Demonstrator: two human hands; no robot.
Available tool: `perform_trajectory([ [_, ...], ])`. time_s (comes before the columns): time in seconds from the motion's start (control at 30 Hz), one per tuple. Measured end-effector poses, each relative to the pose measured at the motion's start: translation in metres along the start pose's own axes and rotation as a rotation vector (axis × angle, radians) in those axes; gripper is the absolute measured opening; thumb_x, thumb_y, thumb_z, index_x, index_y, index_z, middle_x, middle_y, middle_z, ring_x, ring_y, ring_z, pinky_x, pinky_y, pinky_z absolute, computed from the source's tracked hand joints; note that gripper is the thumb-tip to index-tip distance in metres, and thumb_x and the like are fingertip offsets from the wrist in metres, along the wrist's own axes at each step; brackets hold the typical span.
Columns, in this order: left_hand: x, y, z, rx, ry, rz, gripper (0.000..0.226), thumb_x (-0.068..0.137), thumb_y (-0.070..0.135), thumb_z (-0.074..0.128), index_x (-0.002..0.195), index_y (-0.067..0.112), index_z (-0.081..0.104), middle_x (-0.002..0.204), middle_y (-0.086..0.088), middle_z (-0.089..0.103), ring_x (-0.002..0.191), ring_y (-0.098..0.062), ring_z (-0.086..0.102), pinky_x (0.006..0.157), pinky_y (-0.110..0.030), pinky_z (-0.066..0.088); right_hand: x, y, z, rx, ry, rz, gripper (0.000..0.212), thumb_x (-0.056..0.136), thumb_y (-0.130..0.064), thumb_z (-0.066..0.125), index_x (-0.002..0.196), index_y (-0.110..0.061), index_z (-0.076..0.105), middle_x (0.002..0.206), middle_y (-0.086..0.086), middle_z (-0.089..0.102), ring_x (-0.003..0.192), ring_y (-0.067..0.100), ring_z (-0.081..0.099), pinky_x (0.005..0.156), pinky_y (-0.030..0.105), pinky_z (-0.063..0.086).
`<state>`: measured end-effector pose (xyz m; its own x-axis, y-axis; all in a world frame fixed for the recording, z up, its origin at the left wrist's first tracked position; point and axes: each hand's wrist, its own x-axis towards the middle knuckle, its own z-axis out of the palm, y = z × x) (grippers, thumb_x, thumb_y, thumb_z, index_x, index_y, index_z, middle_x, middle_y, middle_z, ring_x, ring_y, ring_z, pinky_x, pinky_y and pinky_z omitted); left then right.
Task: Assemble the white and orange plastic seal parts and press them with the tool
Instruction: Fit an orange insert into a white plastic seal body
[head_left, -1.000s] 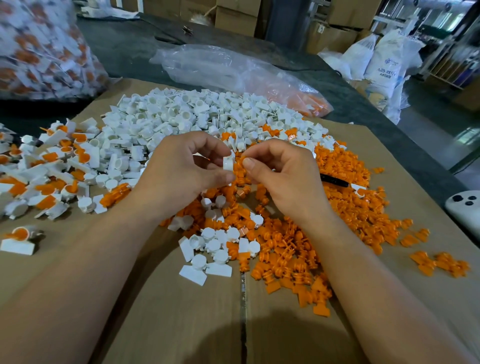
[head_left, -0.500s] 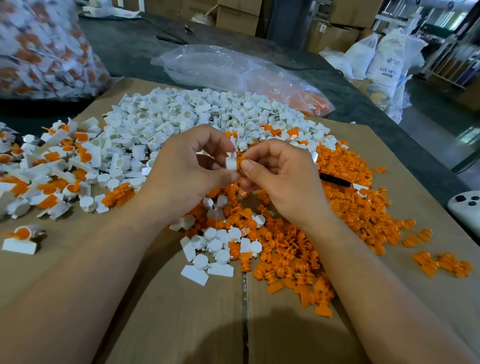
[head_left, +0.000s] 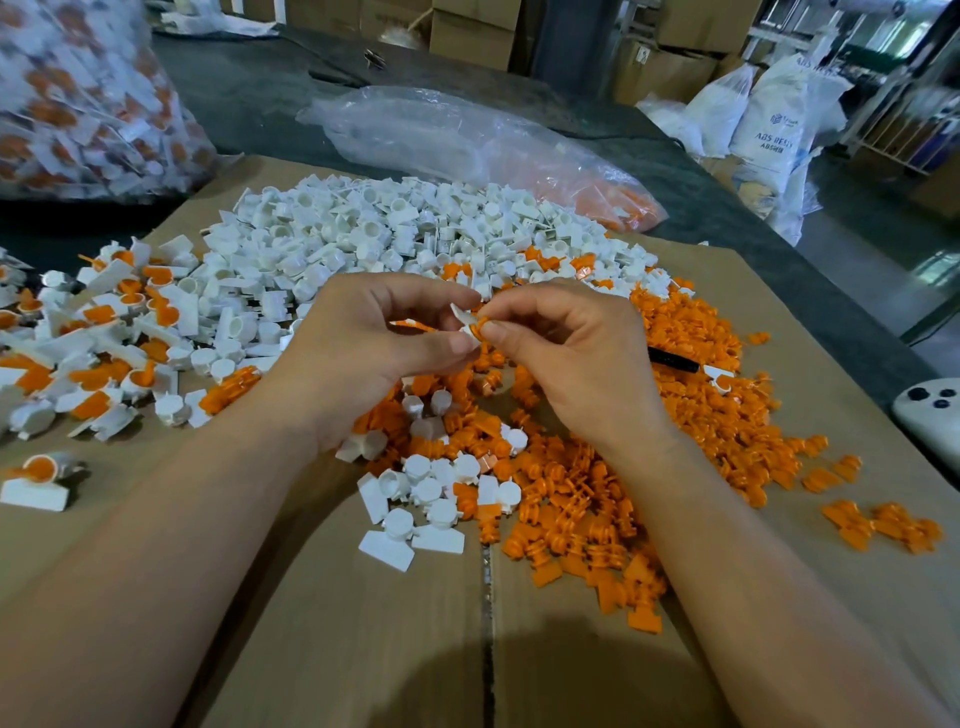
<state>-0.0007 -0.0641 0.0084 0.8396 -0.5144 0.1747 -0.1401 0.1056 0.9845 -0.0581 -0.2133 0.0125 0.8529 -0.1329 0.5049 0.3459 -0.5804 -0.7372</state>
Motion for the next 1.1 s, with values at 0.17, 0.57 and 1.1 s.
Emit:
perform_trajectory([
  [0.17, -0.0007, 0.0013, 0.0017, 0.079, 0.091, 0.064, 0.035, 0.069, -0.006, 0.071, 0.087, 0.024, 0.069, 0.085, -0.005, 0.068, 0.065, -0.016, 0.070, 0.059, -0.016, 0.053, -0.0012, -0.0008, 0.0008, 0.033, -0.010, 0.001, 0.018, 0.081, -0.011, 0.067, 0.092, -0.025, 0.065, 0.081, -0.016, 0.063, 0.076, 0.000, 0.062, 0.071, 0.014, 0.048],
  [0.57, 0.0017, 0.0018, 0.0022, -0.246, 0.040, -0.056, 0.020, 0.062, 0.009, 0.062, 0.081, 0.008, 0.066, 0.066, 0.004, 0.068, 0.066, -0.010, 0.067, 0.065, -0.019, 0.055, -0.0019, 0.0000, 0.0046, 0.064, 0.008, -0.059, 0.027, 0.077, -0.006, 0.069, 0.096, -0.025, 0.061, 0.086, -0.013, 0.062, 0.079, 0.002, 0.062, 0.074, 0.018, 0.052],
  [1.1, 0.0009, 0.0015, 0.0023, -0.153, 0.054, -0.049, 0.023, 0.056, 0.012, 0.067, 0.079, 0.009, 0.065, 0.059, -0.001, 0.066, 0.057, -0.014, 0.068, 0.053, -0.019, 0.053, -0.0019, 0.0014, 0.0050, -0.050, 0.049, -0.177, 0.027, 0.075, -0.009, 0.070, 0.102, -0.003, 0.068, 0.088, -0.002, 0.061, 0.077, 0.017, 0.066, 0.073, 0.033, 0.055],
])
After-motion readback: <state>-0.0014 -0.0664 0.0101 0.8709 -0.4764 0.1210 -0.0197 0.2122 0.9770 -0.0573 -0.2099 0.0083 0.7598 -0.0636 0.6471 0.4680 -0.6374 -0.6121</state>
